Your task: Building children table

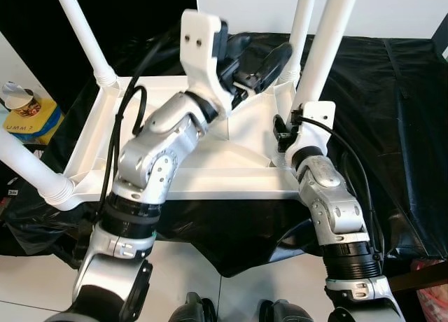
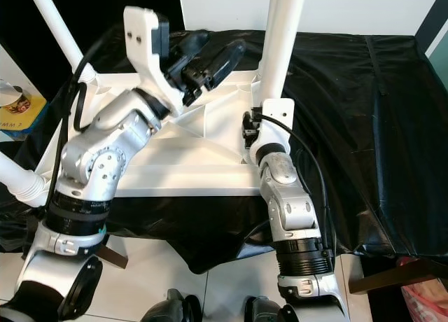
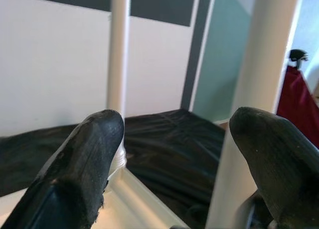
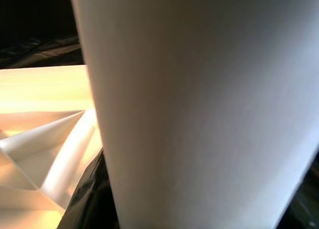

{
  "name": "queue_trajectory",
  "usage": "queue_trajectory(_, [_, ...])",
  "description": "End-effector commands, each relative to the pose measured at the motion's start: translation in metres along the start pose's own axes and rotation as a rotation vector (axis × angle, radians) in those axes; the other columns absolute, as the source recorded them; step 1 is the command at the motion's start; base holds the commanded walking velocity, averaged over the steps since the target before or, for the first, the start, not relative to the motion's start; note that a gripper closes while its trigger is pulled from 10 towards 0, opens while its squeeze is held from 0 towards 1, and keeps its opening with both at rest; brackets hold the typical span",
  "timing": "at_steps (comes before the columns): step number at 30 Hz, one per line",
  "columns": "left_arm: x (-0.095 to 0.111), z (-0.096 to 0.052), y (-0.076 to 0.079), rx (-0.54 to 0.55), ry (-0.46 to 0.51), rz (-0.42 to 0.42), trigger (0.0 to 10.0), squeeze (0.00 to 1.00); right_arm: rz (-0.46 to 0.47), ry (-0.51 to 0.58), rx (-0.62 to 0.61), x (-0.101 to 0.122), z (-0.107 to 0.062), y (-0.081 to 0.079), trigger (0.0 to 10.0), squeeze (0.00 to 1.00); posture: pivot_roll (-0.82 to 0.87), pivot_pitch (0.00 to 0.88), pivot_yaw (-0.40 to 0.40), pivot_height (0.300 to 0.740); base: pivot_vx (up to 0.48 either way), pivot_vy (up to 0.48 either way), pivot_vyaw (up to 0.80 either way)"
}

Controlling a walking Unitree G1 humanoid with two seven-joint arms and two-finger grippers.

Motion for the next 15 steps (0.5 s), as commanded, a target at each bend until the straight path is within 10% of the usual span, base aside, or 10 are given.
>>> queue_trajectory(1, [0.002,0.000,0.002,0.001,0.014,0.019,10.0,0.00,0.010,0.024,0.007,0.004,-0.002,0.000,10.0,0.00,-0.08,0.113,0.004,0.740,0.000,0.000,0.00])
queue_trajectory(15, [-0.054,-0.031,0.013,0.024,-0.125,0.086,10.0,0.00,-0.049,0.159,0.004,0.018,-0.032,0.028,10.0,0.00,-0.09,0.144,0.021,0.740,0.000,0.000,0.00])
Point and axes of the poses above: a point about 5 cm out from each wrist's last joint towards the gripper, its own z axis pointing out of the wrist towards the gripper, its own x axis along the axis of the wrist's last joint, y = z × x, the point moved 5 cm from there along z, pointing out of the wrist towards the gripper, and after that the axes turned 13 degrees about z, right-handed, at the moved point
